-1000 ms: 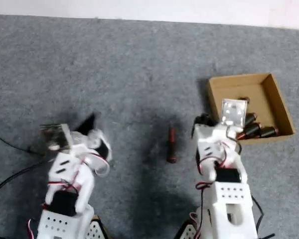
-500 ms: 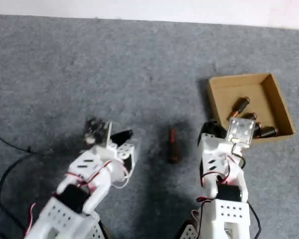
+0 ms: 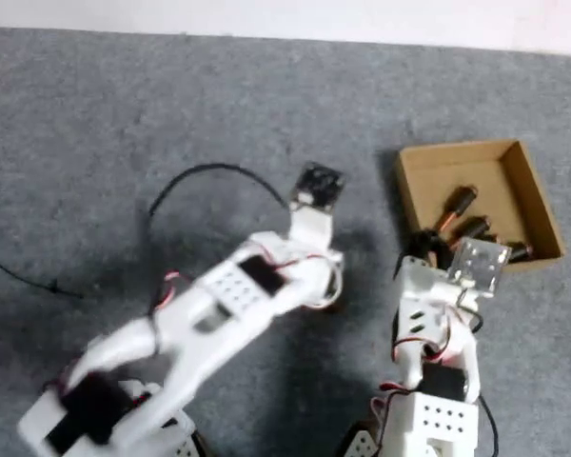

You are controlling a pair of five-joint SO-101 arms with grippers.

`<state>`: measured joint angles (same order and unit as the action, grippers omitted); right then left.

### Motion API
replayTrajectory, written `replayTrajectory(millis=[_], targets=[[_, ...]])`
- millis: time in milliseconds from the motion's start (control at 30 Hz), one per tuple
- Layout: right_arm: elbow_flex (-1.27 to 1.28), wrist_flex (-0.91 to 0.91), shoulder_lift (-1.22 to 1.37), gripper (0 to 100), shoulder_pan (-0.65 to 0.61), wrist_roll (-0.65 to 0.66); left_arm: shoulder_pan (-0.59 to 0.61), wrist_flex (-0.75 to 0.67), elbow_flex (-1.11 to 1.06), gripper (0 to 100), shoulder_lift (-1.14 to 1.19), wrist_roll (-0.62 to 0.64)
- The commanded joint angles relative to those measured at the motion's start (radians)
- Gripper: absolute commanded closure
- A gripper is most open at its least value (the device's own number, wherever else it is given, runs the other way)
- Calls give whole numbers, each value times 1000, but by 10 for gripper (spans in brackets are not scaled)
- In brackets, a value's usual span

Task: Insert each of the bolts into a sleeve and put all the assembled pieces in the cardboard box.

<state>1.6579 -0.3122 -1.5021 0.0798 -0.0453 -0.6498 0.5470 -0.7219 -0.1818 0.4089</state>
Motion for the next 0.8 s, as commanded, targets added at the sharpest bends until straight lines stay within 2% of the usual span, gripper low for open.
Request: replayTrajectory(millis=[0,67,200,300,500,767], targets=[[-10,24,-33,994,16,3,-16,-20,99,899,71,8],[-10,24,-42,994,16,3,-15,-11,116,836,102,9],[-10,22,-58,994,16,3,-22,100,160,715,130,17],[-10,22,-59,994,16,3,-33,164,186,706,131,74],[-8,22,-59,994,16,3,-18,178,179,706,151,101],[-8,22,-59,994,16,3,27,180,288,706,410,97]])
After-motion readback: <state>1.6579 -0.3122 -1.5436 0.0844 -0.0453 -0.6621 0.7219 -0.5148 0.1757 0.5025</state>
